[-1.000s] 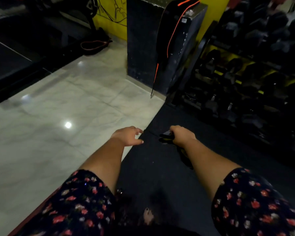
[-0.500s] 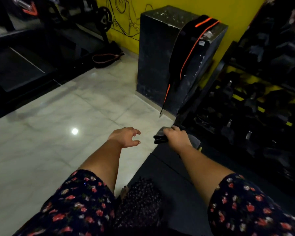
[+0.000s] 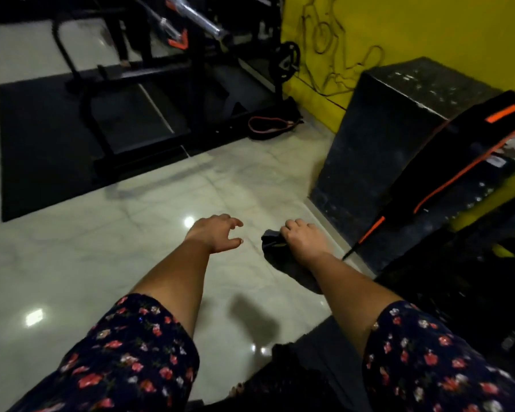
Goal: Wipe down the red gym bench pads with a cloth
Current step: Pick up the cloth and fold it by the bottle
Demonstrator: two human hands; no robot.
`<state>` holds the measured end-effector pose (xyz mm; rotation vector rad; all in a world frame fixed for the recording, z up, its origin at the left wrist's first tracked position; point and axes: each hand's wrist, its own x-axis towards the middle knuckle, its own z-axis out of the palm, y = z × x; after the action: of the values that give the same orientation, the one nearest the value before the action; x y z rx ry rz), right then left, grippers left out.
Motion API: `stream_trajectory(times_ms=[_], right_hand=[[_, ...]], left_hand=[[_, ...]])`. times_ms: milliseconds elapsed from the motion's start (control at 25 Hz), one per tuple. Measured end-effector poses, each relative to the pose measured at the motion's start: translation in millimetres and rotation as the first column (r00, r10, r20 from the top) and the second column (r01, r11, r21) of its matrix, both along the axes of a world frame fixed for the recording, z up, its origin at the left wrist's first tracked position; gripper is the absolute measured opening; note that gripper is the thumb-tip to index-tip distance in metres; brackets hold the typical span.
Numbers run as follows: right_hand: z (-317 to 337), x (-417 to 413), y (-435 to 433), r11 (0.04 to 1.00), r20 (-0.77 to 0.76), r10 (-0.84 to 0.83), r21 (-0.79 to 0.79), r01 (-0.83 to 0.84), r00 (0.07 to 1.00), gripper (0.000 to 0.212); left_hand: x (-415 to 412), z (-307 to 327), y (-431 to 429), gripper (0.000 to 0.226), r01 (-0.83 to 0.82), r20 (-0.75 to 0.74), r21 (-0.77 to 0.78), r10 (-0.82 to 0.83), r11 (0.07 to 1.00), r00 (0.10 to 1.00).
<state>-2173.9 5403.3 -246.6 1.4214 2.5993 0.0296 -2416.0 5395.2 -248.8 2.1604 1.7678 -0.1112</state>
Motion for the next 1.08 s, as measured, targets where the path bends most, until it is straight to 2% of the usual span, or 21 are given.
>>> stream_trajectory(times_ms=[120,280,480,720,840,960,1080], right_hand=[[1,-50,60,0.984,-0.001,0.174,0.021,-0.174,0.985,0.033],[11,-127,141,0.917,0.106,0.391,0.036,-0.397,0.914,0.035],[22,-237,186,0.705,0.079,0.692,0.14,-0.695,0.718,0.027],[20,-359,163,0.494,0.096,0.858,0.109,-0.862,0.504,0.032],[11,-438,139,0.396,0.123,0.903,0.136,-0.908,0.412,0.021],[1,-512,113,0.332,0.185,0.919,0.12,-0.936,0.349,0.026],[-3,-574,83,0.258,0.16,0.95,0.083,-0.963,0.268,0.024]], left_hand=[[-51,7,20,0.053,-0.13,-0.057,-0.001,0.13,0.991,0.99],[-121,16,33,0.053,-0.387,-0.071,-0.003,0.386,0.922,0.92],[-174,21,23,0.054,-0.65,-0.008,0.046,0.651,0.758,0.759],[-240,10,-32,0.056,-0.82,-0.023,0.051,0.821,0.57,0.57],[-296,3,-69,0.056,-0.89,-0.011,0.06,0.892,0.453,0.453],[-350,-5,-108,0.056,-0.937,-0.007,0.057,0.939,0.344,0.344],[-398,-6,-143,0.057,-0.964,-0.02,0.006,0.964,0.267,0.267]])
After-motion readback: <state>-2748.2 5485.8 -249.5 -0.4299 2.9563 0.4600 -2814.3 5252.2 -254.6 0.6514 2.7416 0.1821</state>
